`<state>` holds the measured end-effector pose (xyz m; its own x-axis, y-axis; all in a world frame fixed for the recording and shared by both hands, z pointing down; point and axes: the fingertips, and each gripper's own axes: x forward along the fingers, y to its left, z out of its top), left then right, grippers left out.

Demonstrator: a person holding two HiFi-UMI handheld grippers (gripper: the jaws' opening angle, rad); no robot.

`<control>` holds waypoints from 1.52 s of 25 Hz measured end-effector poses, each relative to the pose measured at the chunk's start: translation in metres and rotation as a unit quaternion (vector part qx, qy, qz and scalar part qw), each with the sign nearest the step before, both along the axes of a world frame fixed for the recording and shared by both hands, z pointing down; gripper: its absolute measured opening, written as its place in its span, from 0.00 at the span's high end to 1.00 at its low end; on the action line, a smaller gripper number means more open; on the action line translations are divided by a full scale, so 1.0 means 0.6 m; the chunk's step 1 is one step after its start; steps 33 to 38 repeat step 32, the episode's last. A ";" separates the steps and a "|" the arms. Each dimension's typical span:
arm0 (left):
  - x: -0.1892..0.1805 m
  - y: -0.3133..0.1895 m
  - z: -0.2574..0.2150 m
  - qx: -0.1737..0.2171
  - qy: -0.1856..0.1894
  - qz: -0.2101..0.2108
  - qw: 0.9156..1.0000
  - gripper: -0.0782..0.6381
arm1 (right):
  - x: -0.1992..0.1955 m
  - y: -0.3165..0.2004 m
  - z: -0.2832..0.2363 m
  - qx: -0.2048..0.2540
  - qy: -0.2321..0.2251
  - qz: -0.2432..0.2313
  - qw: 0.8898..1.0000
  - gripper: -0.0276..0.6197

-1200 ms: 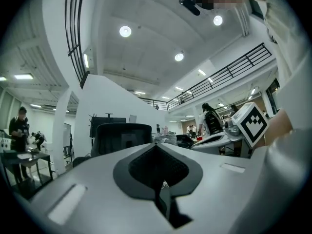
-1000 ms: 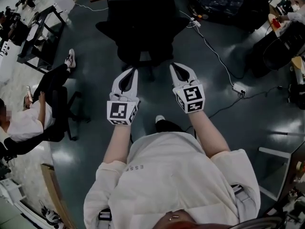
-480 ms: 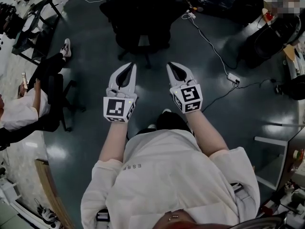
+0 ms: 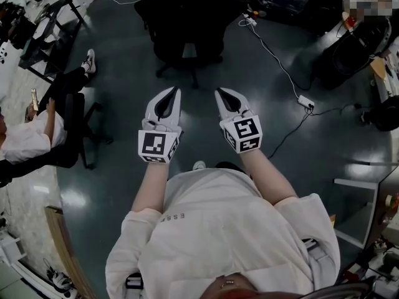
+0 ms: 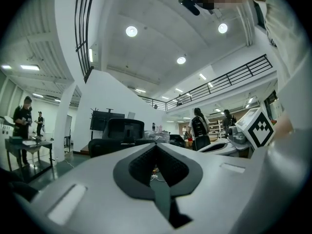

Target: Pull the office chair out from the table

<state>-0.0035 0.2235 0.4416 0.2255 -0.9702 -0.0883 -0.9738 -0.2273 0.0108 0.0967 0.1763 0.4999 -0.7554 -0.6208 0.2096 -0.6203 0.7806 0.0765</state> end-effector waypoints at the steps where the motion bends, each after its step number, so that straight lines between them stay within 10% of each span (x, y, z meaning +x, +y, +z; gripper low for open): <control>1: 0.005 0.003 0.002 -0.001 -0.001 0.002 1.000 0.87 | 0.002 0.004 0.001 -0.001 -0.001 -0.001 1.000 0.97; 38: 0.042 0.008 0.012 0.004 -0.006 0.028 1.000 0.87 | 0.034 0.010 0.008 0.005 0.001 -0.002 1.000 0.97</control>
